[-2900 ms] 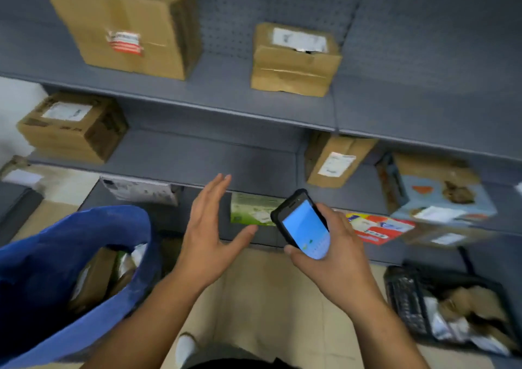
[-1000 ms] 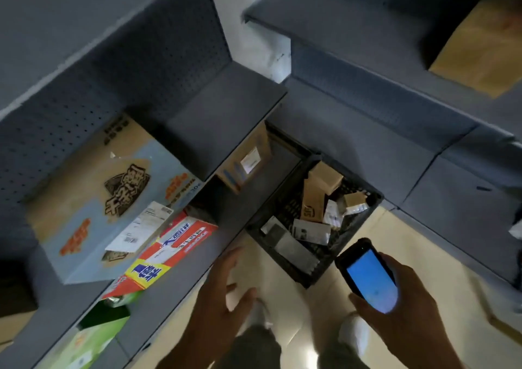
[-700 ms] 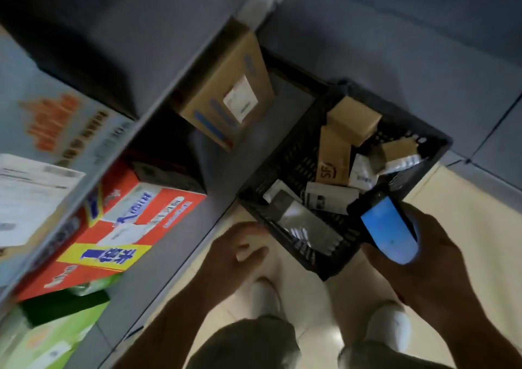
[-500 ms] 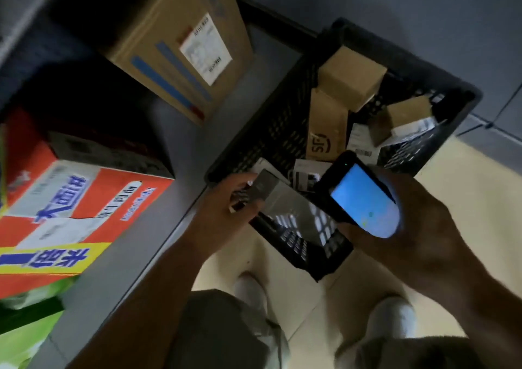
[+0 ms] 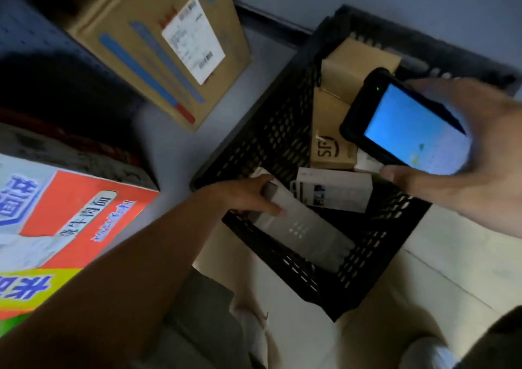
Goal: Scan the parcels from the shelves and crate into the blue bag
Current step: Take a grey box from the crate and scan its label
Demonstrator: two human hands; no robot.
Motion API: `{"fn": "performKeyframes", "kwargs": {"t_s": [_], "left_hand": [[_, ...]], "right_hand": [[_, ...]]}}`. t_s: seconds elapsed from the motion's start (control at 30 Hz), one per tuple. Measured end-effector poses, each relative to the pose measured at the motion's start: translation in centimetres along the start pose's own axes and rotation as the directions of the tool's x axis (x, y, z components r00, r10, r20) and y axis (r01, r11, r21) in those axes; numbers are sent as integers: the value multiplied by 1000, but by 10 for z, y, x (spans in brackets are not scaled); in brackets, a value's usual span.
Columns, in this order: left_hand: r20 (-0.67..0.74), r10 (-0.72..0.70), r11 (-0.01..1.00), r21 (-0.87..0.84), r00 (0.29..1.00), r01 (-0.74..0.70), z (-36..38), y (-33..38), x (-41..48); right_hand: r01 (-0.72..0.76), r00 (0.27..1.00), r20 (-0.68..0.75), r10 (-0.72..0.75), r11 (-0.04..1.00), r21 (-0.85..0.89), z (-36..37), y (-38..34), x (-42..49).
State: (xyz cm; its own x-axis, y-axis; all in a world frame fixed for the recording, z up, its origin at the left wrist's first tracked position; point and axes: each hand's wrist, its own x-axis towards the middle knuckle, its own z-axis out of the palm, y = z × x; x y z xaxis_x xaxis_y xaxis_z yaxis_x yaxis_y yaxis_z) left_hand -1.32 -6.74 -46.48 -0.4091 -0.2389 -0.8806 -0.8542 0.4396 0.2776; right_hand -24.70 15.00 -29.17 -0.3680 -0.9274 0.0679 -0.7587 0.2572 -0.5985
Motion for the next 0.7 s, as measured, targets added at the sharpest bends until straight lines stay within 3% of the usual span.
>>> {"fn": "performKeyframes", "kwargs": {"t_s": [0.13, 0.27, 0.4, 0.5, 0.6, 0.7], "left_hand": [[-71, 106, 994, 22, 992, -104, -1, 6, -2], [-202, 248, 968, 99, 947, -232, -21, 10, -38], [-390, 434, 899, 142, 812, -413, -38, 13, -75], [-511, 549, 821, 177, 662, -543, -38, 14, -85], [-587, 602, 770, 250, 541, -587, -37, 25, -82], [-606, 631, 746, 304, 484, -592, -35, 40, -75]], "right_hand": [[-139, 986, 94, 134, 989, 47, 9, 6, -20], [-240, 968, 84, 235, 970, 46, 17, 34, -34], [-361, 932, 2, 362, 929, 78, 7, 47, -34], [-404, 913, -24, 408, 910, 91, -3, 50, -36], [-416, 909, 14, 416, 908, 51, -3, 56, -41], [-409, 910, 86, 406, 912, 31, -3, 61, -42]]}}
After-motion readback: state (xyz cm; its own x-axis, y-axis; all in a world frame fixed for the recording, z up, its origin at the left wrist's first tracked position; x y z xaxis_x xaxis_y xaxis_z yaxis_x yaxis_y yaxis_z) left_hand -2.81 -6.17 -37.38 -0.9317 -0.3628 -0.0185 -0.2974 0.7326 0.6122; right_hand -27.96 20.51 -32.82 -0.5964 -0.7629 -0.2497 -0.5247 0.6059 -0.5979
